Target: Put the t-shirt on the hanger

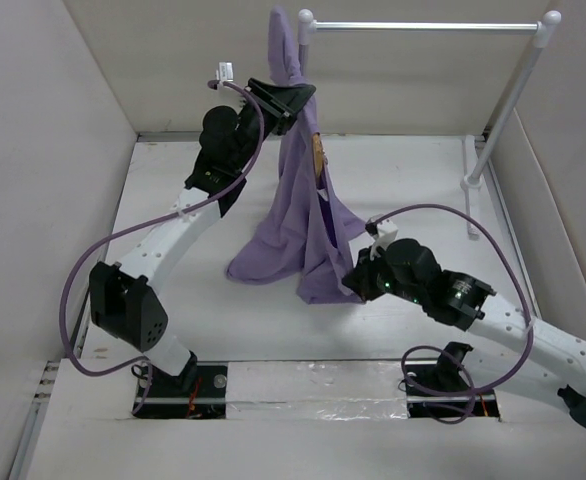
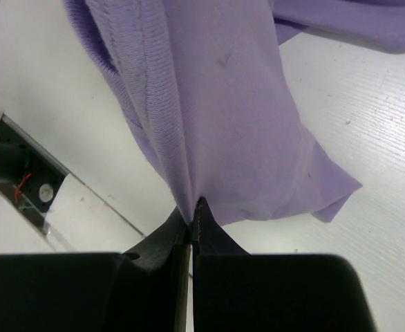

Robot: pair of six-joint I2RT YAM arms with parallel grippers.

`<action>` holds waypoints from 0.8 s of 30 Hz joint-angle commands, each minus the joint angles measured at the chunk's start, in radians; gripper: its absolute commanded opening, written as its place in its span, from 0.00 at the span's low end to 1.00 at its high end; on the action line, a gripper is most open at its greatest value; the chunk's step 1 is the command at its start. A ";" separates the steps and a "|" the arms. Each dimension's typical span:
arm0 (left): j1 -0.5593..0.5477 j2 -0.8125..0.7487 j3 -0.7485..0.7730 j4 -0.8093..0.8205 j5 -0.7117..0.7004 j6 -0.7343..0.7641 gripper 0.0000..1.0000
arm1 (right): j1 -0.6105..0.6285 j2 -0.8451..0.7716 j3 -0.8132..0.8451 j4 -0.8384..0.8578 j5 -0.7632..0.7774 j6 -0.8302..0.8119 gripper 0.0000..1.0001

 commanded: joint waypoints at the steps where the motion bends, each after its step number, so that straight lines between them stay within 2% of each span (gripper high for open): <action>1: -0.003 -0.006 0.055 0.171 0.006 0.034 0.00 | 0.013 0.031 0.139 -0.195 -0.048 0.000 0.00; 4: -0.025 -0.037 -0.042 0.137 0.027 0.043 0.00 | 0.013 0.106 0.323 -0.245 -0.083 -0.023 0.00; 7: -0.025 -0.070 -0.219 0.166 0.076 -0.047 0.00 | 0.013 0.177 0.425 -0.227 -0.103 -0.036 0.00; 14: -0.025 -0.163 -0.390 0.171 0.145 -0.156 0.00 | 0.024 0.342 0.400 -0.212 -0.160 -0.062 0.00; 15: -0.025 -0.169 -0.401 0.171 0.154 -0.162 0.00 | 0.024 0.349 0.400 -0.215 -0.163 -0.062 0.03; 16: -0.025 -0.179 -0.409 0.167 0.171 -0.176 0.00 | 0.034 0.347 0.400 -0.221 -0.160 -0.062 0.17; 18: -0.025 -0.187 -0.449 0.168 0.187 -0.191 0.00 | 0.035 0.335 0.394 -0.225 -0.161 -0.060 0.35; 19: -0.025 -0.196 -0.462 0.173 0.193 -0.196 0.00 | 0.035 0.326 0.391 -0.233 -0.164 -0.060 0.54; 22: -0.025 -0.216 -0.528 0.196 0.196 -0.222 0.00 | 0.035 0.289 0.390 -0.274 -0.143 -0.053 0.76; 24: -0.025 -0.218 -0.553 0.217 0.207 -0.236 0.00 | 0.035 0.263 0.388 -0.290 -0.102 -0.052 0.79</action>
